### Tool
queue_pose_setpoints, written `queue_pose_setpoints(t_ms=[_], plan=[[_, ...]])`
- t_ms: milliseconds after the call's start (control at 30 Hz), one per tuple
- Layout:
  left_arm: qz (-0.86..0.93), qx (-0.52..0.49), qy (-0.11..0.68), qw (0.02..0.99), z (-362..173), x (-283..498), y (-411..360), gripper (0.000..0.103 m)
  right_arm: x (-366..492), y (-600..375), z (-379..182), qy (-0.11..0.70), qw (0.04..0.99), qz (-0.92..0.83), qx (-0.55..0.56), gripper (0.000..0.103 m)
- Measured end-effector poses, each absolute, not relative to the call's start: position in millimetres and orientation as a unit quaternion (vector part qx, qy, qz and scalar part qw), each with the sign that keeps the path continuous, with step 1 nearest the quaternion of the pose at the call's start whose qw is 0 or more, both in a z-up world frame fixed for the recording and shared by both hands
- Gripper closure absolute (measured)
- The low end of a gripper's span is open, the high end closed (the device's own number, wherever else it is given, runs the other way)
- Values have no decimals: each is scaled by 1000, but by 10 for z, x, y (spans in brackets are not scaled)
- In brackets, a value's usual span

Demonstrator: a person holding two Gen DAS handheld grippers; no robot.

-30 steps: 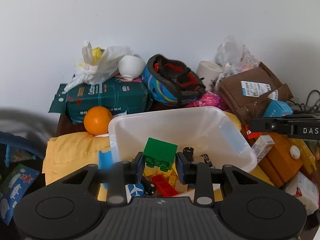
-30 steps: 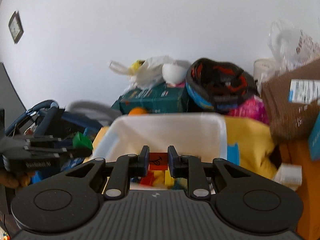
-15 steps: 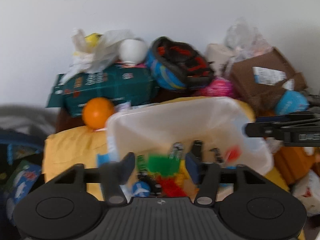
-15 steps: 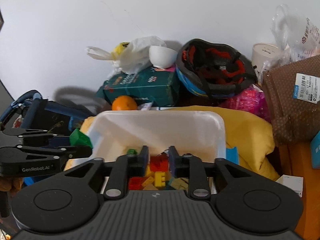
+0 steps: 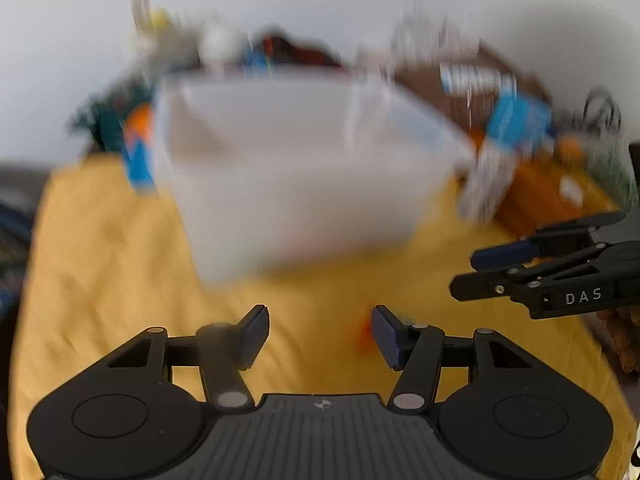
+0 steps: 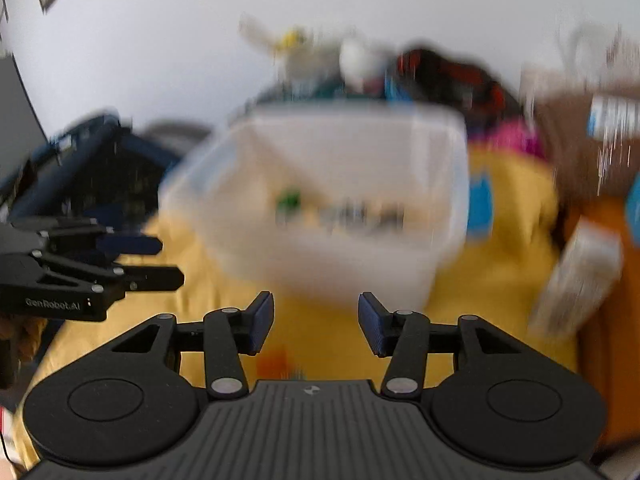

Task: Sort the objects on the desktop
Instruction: 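Grasp the frog tile with the right tool while the left grasps an orange brick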

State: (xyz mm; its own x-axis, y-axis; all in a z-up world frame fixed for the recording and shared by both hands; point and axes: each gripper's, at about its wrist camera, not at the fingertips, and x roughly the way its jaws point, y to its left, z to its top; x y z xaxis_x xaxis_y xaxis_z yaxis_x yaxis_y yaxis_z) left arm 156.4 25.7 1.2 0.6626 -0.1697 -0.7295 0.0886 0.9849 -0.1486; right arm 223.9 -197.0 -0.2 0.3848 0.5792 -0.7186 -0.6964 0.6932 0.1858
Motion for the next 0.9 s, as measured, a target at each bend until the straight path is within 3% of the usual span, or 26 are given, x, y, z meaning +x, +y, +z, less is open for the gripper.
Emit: queue_pose_setpoints(t_ms=[133,200,267,467,567,667,900], plan=[[-79,-20,424,902,-295,1663,41,47,2099,-1934,-481,423,813,387,-105,56],[-87,-15,428,899,-351,1724,-23,53,2089,-1872,-609,425,807,393,-121,57],[-96,-9,428,898,-376,1785,-77,65,2072,-1806,-674,421,803,402,-132,57],[-101,8,441,892,-483,1924,-123,71,2065,-1621,-806,412,791,417,-173,63],[-108,9,440,892,-530,1949,-108,71,2087,-1604,-852,410,786,423,-186,64],[-117,8,433,893,-534,1970,-119,70,2116,-1611,-871,416,781,429,-185,74],[-139,15,415,899,-450,2020,-202,57,2131,-1881,-776,417,794,415,-152,74]])
